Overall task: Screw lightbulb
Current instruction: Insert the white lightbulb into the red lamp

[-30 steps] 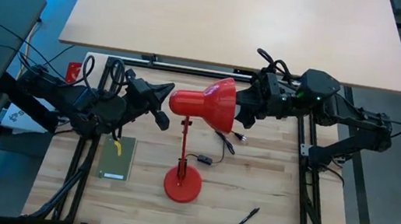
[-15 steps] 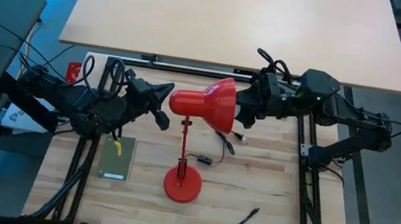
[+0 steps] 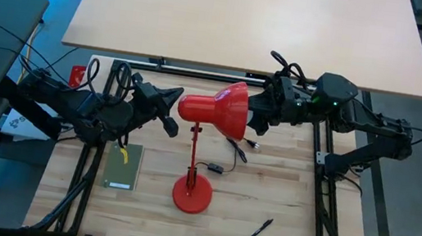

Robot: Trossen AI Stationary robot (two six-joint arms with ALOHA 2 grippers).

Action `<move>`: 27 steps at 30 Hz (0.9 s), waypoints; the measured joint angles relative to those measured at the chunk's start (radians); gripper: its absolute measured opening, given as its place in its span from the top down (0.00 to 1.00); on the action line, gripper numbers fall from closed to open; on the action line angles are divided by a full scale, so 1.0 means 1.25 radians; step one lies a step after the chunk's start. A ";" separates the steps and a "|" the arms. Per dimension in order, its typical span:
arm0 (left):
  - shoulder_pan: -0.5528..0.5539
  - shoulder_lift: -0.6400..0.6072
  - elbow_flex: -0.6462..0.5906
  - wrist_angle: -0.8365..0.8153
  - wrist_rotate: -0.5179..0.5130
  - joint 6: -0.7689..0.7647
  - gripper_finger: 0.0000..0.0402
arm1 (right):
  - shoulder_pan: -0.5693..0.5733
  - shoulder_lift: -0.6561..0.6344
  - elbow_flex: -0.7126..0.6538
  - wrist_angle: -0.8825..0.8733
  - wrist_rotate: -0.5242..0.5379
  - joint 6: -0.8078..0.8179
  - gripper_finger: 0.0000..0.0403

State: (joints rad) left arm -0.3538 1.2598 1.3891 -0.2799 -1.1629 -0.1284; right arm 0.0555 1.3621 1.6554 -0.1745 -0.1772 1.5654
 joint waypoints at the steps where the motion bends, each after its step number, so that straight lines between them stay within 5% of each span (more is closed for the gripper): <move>1: 0.000 0.000 0.000 0.000 0.000 0.000 1.00 | 0.000 0.000 0.000 0.000 0.000 0.000 0.38; 27: 0.000 0.000 0.000 0.000 0.000 -0.002 1.00 | 0.000 0.001 0.000 -0.004 0.014 -0.002 0.38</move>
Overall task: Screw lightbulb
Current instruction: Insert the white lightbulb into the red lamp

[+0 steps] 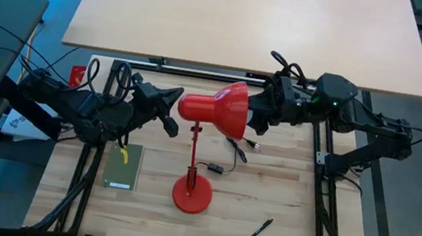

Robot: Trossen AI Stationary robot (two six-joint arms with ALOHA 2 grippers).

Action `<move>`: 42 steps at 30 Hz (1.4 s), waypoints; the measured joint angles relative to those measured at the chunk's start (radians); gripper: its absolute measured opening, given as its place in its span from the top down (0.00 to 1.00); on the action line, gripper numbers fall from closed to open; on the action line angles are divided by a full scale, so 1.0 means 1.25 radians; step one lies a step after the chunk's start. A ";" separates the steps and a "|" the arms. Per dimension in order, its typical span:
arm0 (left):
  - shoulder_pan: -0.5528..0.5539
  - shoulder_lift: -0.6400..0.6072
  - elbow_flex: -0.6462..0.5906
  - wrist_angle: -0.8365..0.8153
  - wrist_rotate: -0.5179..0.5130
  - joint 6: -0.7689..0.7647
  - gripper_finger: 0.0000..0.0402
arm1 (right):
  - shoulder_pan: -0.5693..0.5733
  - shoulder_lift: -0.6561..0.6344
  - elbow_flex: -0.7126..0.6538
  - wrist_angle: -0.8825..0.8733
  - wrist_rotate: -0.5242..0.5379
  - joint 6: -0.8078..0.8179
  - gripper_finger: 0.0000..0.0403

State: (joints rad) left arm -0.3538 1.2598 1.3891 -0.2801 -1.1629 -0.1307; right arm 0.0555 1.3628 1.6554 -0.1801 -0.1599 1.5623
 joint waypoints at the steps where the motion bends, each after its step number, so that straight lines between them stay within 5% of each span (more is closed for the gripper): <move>1: 0.000 0.000 0.000 0.000 0.000 0.000 1.00 | 0.000 0.000 0.000 0.000 0.007 0.000 0.38; 12: 0.000 0.000 0.000 -0.007 0.000 -0.013 1.00 | 0.000 0.000 0.000 -0.002 0.001 -0.023 0.36; 26: 0.000 0.000 0.000 -0.010 0.000 -0.013 1.00 | 0.000 -0.001 0.000 -0.040 -0.022 -0.031 0.08; 42: 0.000 0.000 0.000 -0.012 0.000 -0.013 1.00 | -0.013 -0.049 -0.002 -0.082 -0.013 -0.039 0.07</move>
State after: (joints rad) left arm -0.3542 1.2598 1.3891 -0.2951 -1.1633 -0.1463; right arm 0.0387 1.3017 1.6535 -0.2826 -0.1761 1.5130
